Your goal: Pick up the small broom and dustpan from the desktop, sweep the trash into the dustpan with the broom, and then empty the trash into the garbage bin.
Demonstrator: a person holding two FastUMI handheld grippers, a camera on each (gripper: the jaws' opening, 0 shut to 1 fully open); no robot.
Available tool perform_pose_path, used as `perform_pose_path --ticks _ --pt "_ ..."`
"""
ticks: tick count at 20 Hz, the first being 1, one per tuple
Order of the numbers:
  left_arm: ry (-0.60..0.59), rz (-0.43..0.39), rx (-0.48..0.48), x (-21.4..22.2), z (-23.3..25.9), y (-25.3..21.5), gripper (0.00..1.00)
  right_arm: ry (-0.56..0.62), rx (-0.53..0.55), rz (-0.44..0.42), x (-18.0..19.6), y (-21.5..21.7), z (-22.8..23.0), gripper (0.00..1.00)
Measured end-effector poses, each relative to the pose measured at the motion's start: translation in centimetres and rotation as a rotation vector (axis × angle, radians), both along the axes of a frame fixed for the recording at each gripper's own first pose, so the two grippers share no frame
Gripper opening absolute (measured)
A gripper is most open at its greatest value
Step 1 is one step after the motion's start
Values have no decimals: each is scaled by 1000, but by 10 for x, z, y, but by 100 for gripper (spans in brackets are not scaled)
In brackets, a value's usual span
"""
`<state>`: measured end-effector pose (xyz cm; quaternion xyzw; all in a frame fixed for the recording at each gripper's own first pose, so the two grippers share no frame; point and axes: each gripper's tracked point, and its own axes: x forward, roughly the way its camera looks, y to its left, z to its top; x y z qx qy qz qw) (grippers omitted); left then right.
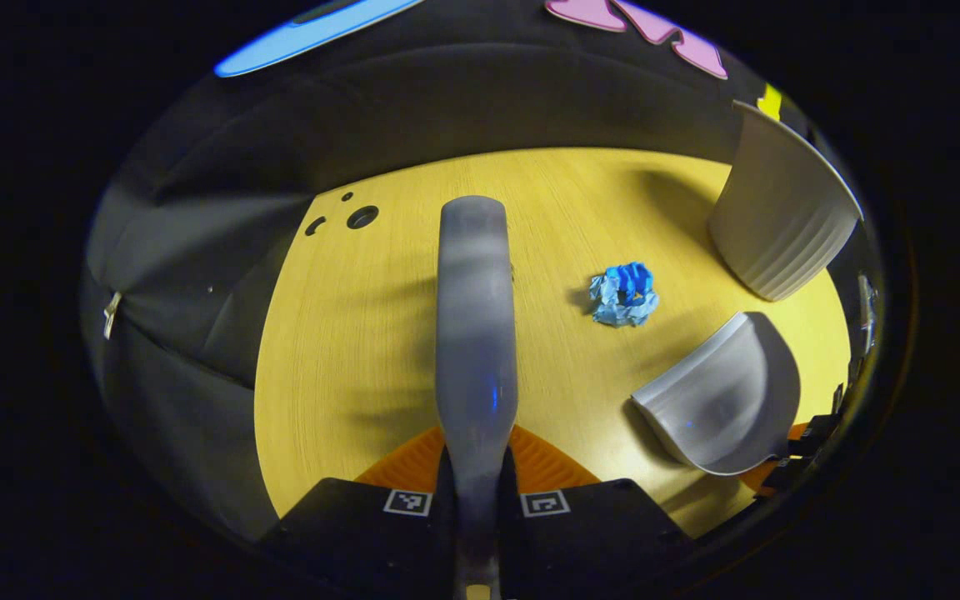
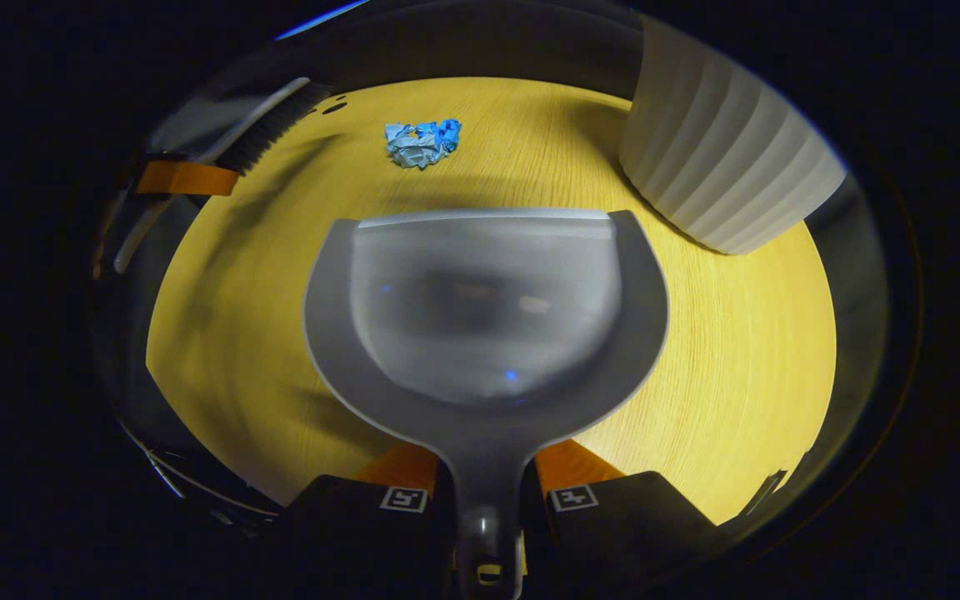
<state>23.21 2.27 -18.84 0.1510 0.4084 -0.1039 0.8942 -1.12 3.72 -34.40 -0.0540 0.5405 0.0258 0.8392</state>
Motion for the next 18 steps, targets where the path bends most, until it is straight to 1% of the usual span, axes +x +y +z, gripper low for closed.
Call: perform_pose_path --ticks 1,2,3,4,6,7,8,9,10,15,16,17,18 --pt "14 -20 19 7 -5 -1 28 13 23 17 -1 0 0 38" --pt "27 -44 40 16 -8 -3 24 31 50 34 -3 -1 2 37" --pt "39 -73 56 25 -13 -8 24 52 74 49 -10 -4 5 29" --pt "53 -100 72 35 -17 -12 24 64 78 66 -10 -9 4 34" --pt "67 -148 127 52 -20 -17 24 61 12 142 -14 -28 3 34" --pt "68 -180 163 61 -21 -21 24 71 4 160 -19 -33 2 34" --pt "71 -217 194 68 -22 -25 24 83 16 152 -26 -37 5 34" --pt "77 -250 220 74 -24 -31 24 94 20 151 -28 -40 4 30" --pt "86 -284 247 78 -25 -35 24 97 14 161 -28 -43 3 34" --pt "105 -449 357 92 -30 -61 25 103 14 180 -27 -45 3 34" --pt "109 -483 372 92 -29 -66 22 101 14 181 -27 -44 3 34" --pt "116 -518 382 89 -29 -71 28 99 14 182 -27 -45 4 34" --pt "124 -556 390 85 -30 -77 25 97 13 184 -27 -45 3 34"
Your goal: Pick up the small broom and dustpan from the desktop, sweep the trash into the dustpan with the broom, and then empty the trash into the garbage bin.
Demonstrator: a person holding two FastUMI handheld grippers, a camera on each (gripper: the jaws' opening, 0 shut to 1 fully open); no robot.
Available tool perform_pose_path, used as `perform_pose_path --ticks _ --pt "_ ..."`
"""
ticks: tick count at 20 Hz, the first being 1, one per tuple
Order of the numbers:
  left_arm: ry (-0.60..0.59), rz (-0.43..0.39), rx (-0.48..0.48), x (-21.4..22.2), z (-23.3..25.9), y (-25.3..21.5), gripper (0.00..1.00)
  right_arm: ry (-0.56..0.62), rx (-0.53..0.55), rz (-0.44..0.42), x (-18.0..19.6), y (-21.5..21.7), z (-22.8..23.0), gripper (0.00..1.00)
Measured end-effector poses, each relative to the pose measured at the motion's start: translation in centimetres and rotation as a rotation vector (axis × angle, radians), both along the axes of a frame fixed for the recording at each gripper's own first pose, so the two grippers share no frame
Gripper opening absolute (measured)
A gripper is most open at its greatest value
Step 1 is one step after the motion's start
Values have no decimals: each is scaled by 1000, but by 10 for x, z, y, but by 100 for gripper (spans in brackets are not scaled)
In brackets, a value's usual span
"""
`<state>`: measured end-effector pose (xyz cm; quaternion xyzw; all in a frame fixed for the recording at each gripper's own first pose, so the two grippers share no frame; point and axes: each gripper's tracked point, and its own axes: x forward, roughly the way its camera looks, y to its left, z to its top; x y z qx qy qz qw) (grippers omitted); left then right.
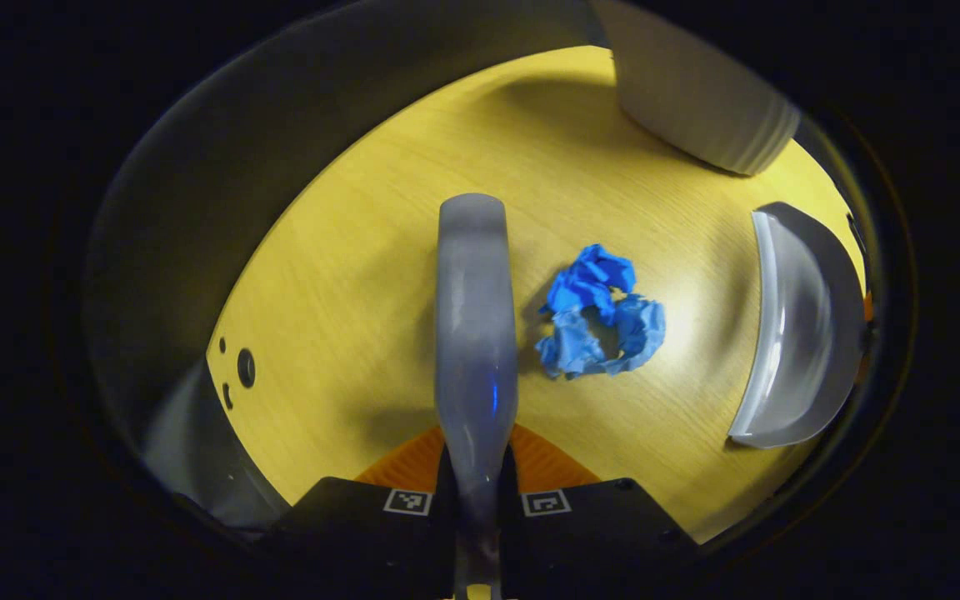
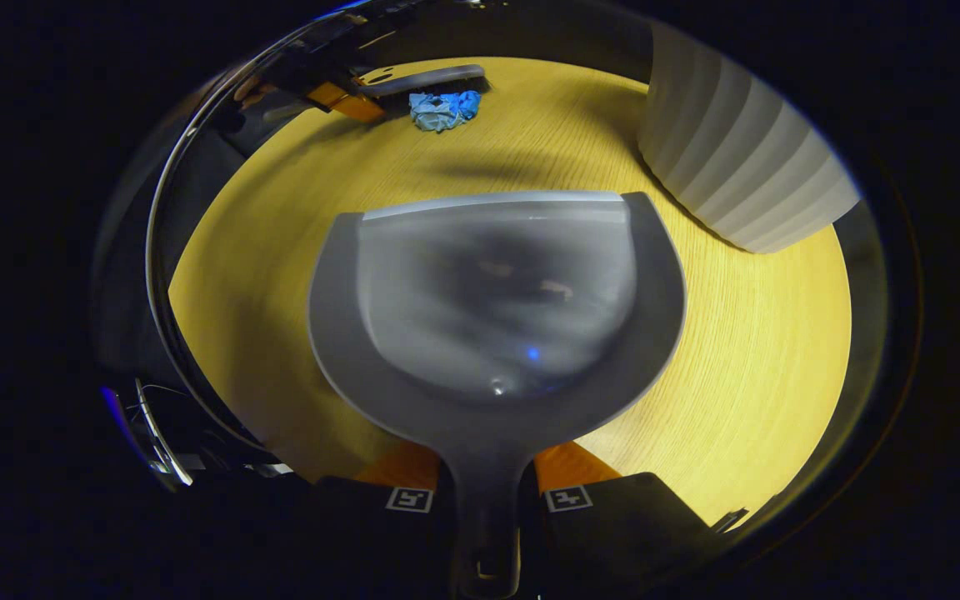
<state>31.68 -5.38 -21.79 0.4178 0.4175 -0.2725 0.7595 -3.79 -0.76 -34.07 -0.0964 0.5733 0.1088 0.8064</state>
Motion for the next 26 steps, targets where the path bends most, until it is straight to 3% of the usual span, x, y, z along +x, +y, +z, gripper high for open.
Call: perform_pose_path --ticks 6,13,19,20,22,24,26 --pt "153 -215 -24 -68 -6 -36 25 -3 6 1 -1 7 4 34" --pt "316 -337 -82 -154 -20 -60 25 -18 16 11 1 5 3 34" --pt "436 -228 -192 -193 -15 -77 29 -32 28 51 0 -1 5 34" --pt "439 -217 -205 -200 -14 -77 25 -32 29 61 0 -2 4 34" --pt "368 -184 -210 -200 -9 -73 25 -34 32 78 2 -6 4 34" --pt "279 -151 -275 -198 0 -77 25 -40 33 97 0 -8 3 34" --pt "192 -69 -286 -198 12 -69 25 -40 34 116 -3 -10 6 34"
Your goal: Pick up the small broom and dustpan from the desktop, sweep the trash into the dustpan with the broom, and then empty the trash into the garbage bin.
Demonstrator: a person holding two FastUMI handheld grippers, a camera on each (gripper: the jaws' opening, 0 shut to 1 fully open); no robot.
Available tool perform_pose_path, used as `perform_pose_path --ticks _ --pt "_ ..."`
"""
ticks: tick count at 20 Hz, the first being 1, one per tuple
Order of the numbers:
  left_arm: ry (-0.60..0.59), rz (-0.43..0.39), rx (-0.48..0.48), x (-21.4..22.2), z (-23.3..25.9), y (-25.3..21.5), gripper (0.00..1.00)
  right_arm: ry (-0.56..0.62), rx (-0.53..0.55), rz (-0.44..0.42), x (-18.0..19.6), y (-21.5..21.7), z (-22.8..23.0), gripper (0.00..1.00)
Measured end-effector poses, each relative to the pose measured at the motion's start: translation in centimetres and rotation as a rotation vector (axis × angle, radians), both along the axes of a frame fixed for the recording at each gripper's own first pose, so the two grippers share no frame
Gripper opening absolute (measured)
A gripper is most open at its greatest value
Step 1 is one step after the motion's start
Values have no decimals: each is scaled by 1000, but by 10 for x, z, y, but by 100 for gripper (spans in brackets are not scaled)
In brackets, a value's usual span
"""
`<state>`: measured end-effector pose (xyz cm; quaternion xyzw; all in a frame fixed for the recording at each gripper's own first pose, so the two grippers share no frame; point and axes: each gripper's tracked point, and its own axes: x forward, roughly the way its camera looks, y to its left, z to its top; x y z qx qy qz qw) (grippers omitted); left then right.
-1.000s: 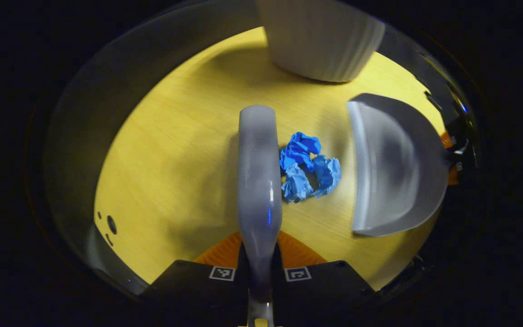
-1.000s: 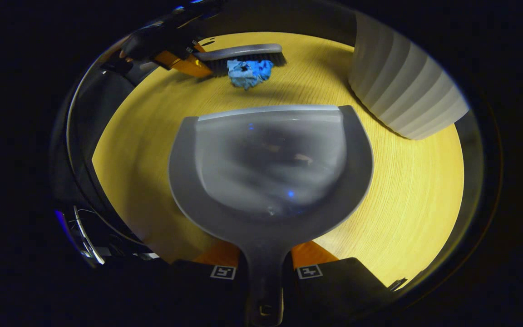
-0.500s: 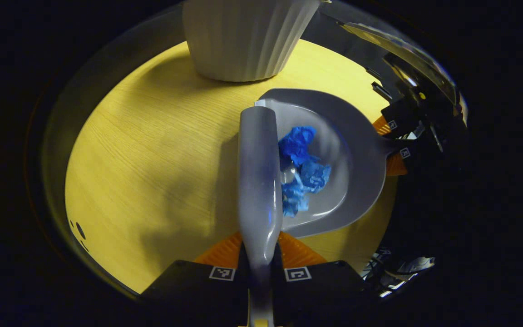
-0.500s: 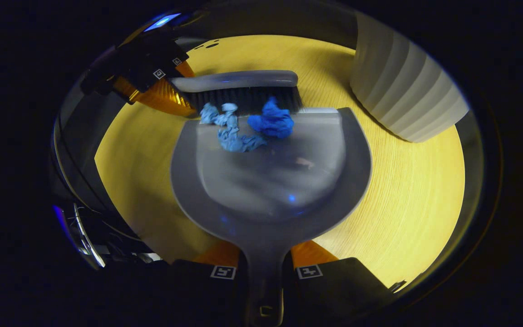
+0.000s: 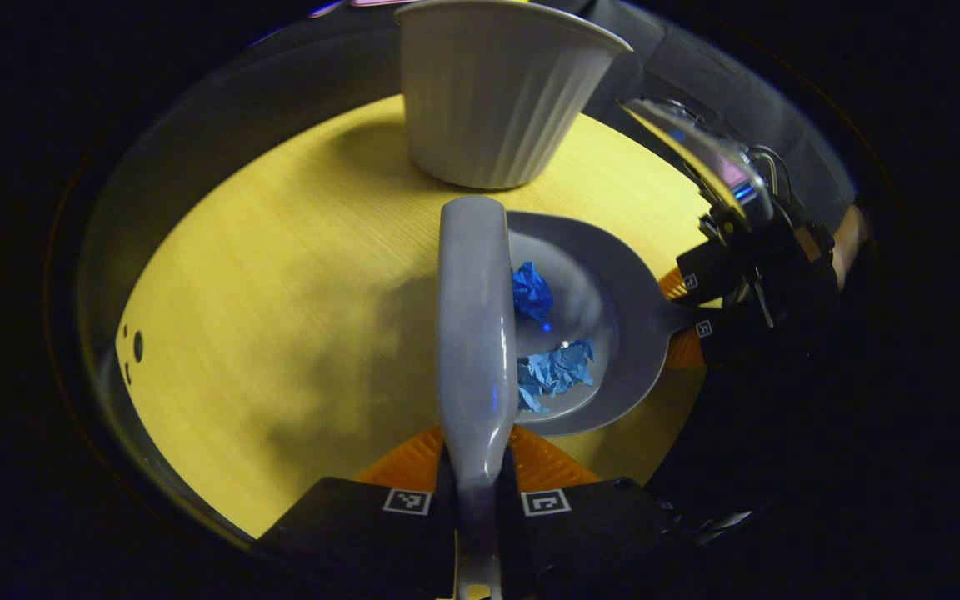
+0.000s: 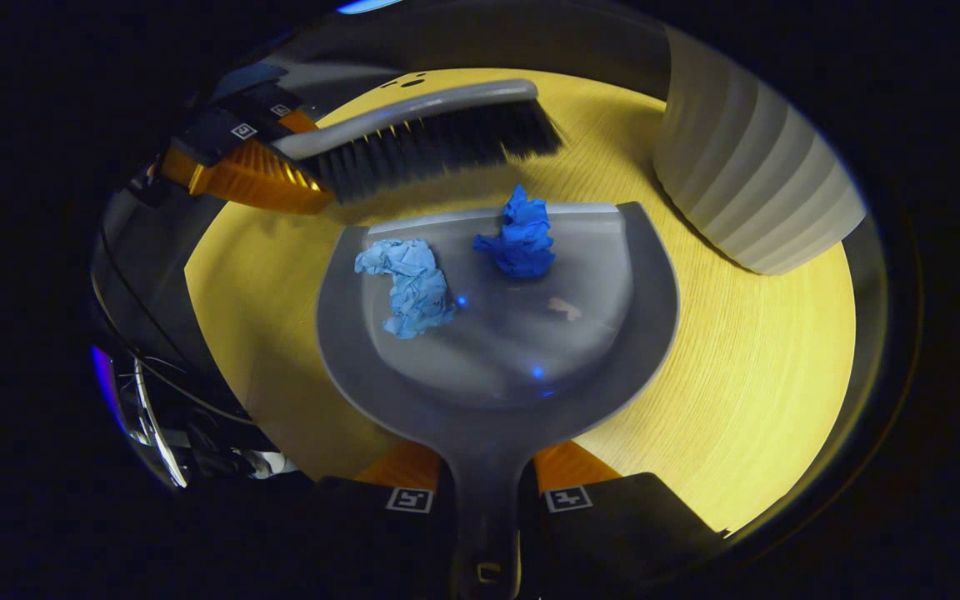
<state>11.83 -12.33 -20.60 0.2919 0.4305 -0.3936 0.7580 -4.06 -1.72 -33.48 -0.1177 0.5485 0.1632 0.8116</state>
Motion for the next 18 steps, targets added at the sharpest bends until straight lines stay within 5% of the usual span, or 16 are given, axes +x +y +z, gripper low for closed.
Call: perform_pose_path --ticks 7,12,18 --pt "-131 314 -49 -11 5 56 25 -7 -12 -23 -2 5 10 33" --pt "-138 505 -183 -30 -18 90 28 -54 -51 -48 -2 4 10 34" --pt "-110 563 -263 -31 -77 143 25 -96 -79 -150 -8 9 11 33"
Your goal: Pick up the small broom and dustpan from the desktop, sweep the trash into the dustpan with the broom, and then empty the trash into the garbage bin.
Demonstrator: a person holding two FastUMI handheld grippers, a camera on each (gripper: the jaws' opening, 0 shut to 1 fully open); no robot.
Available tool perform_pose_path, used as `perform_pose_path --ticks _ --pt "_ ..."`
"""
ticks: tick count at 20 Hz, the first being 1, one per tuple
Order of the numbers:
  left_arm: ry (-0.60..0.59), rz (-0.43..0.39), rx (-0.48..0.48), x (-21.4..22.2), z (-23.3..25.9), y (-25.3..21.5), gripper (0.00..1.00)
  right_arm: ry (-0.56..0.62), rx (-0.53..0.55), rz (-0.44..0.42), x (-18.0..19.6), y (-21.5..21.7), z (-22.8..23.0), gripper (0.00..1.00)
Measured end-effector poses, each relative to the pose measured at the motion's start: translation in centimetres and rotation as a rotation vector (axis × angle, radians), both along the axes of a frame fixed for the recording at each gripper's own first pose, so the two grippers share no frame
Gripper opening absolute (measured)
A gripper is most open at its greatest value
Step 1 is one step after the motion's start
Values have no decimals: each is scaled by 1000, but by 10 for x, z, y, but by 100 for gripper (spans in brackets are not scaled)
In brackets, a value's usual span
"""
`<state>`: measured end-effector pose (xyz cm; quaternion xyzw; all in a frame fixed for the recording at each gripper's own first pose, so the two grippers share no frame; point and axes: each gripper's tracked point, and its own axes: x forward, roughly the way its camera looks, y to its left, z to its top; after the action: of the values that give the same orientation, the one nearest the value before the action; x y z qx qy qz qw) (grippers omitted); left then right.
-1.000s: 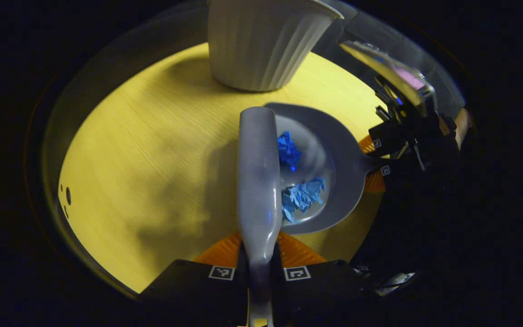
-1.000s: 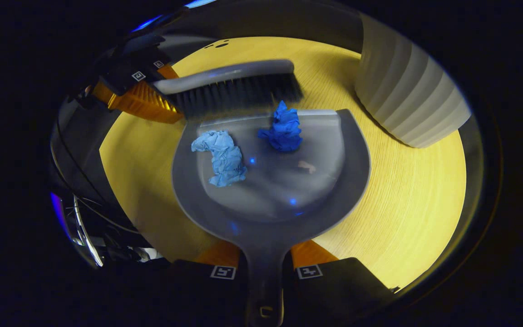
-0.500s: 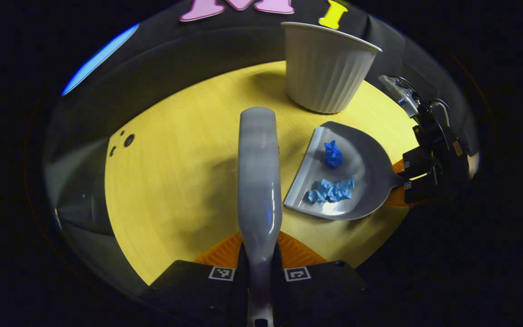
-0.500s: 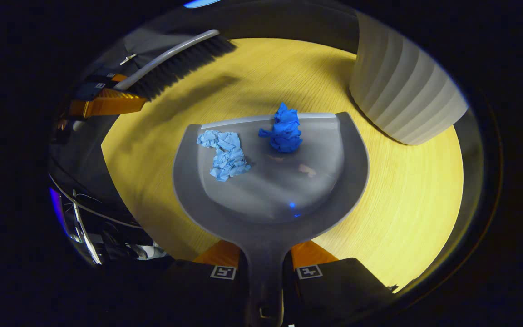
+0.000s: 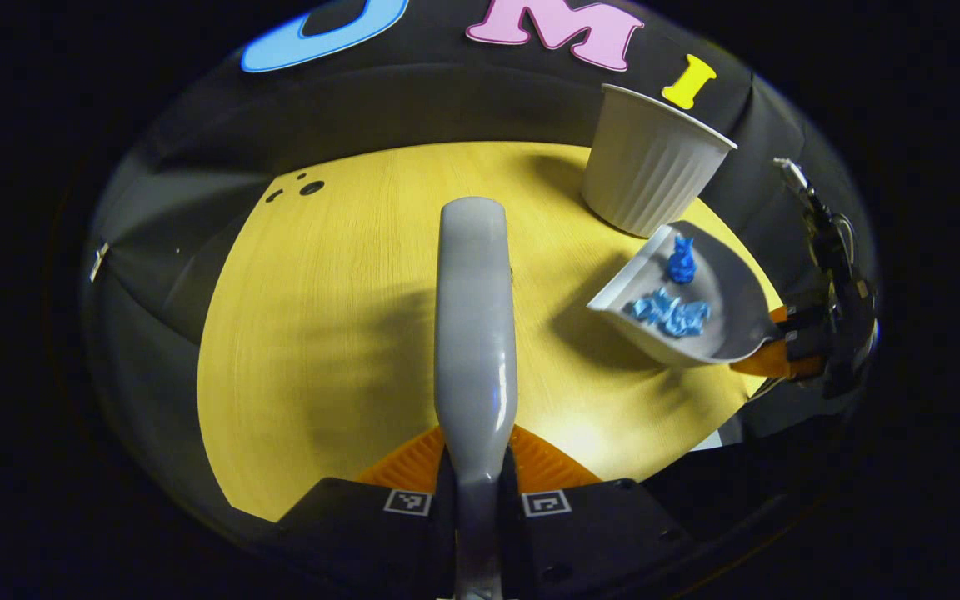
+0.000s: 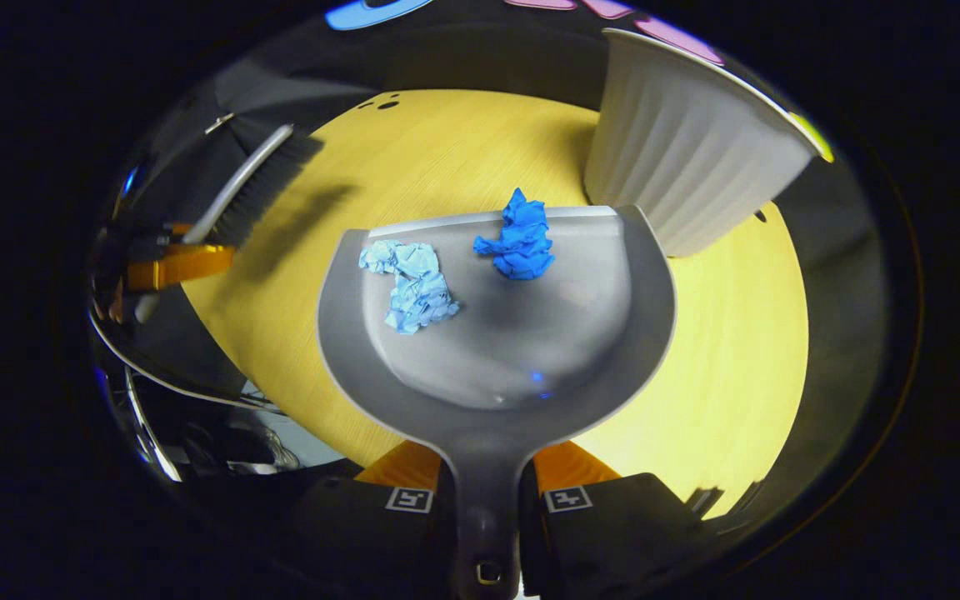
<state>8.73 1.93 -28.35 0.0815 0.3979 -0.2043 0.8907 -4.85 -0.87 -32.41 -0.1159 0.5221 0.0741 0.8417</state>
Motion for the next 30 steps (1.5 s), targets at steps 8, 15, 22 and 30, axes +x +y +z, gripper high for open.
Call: perform_pose_path --ticks 8,15,22,30 --pt "62 22 -74 37 -89 59 22 -50 19 -25 0 2 -7 33" --pt "104 73 -52 35 -91 51 25 -49 105 -33 7 3 -10 33" --pt "86 118 -19 43 -70 50 25 -101 28 -21 25 -26 6 34" --pt "86 192 -49 57 -40 46 25 -228 52 -67 70 -28 0 34"
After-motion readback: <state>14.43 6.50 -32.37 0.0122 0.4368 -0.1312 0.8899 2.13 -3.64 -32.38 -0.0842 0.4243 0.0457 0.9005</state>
